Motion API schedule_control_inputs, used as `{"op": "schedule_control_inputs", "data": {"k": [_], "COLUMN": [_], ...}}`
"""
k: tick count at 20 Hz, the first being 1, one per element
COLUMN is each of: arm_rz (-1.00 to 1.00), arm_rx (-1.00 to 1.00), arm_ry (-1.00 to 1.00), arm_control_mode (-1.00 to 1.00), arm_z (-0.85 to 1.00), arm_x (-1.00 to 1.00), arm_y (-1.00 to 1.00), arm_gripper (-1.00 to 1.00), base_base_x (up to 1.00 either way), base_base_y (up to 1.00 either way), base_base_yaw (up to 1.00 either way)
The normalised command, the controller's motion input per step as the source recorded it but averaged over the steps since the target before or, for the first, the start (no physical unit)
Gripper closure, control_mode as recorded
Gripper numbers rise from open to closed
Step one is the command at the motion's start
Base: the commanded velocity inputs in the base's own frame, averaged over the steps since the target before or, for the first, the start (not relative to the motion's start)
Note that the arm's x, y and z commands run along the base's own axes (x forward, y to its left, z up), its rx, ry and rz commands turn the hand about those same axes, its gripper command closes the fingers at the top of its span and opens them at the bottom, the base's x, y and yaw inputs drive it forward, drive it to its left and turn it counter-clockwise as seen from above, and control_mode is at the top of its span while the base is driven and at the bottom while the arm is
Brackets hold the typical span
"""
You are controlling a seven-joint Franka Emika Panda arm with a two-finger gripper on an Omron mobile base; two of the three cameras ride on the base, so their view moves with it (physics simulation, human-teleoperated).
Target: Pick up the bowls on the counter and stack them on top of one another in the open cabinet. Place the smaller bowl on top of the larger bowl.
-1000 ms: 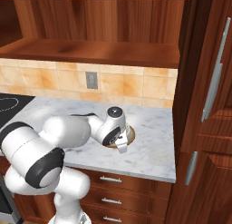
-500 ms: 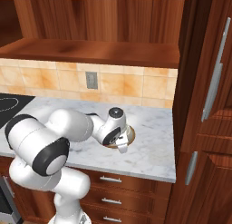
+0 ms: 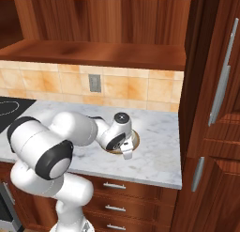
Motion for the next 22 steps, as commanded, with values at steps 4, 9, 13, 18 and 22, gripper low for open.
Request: {"op": "schedule_control_inputs", "data": {"k": [4, 9, 13, 18, 22], "arm_rz": [0.02, 0.02, 0.01, 0.00, 0.00], "arm_rx": [0.01, 0.00, 0.00, 0.00, 0.00], "arm_ry": [0.00, 0.01, 0.00, 0.00, -0.01], "arm_control_mode": [-1.00, -1.00, -1.00, -1.00, -1.00], "arm_z": [-0.12, -0.15, -0.07, 0.06, 0.17], "arm_x": [0.00, 0.00, 0.00, -0.14, -0.26], "arm_y": [0.00, 0.00, 0.00, 0.00, 0.00], "arm_gripper": [1.00, 1.00, -1.00, -1.00, -1.00], "base_base_x": [0.00, 0.00, 0.00, 0.00, 0.00], "base_base_y": [0.00, 0.00, 0.00, 0.00, 0.00], "base_base_yaw": [0.00, 0.00, 0.00, 0.00, 0.00]}}
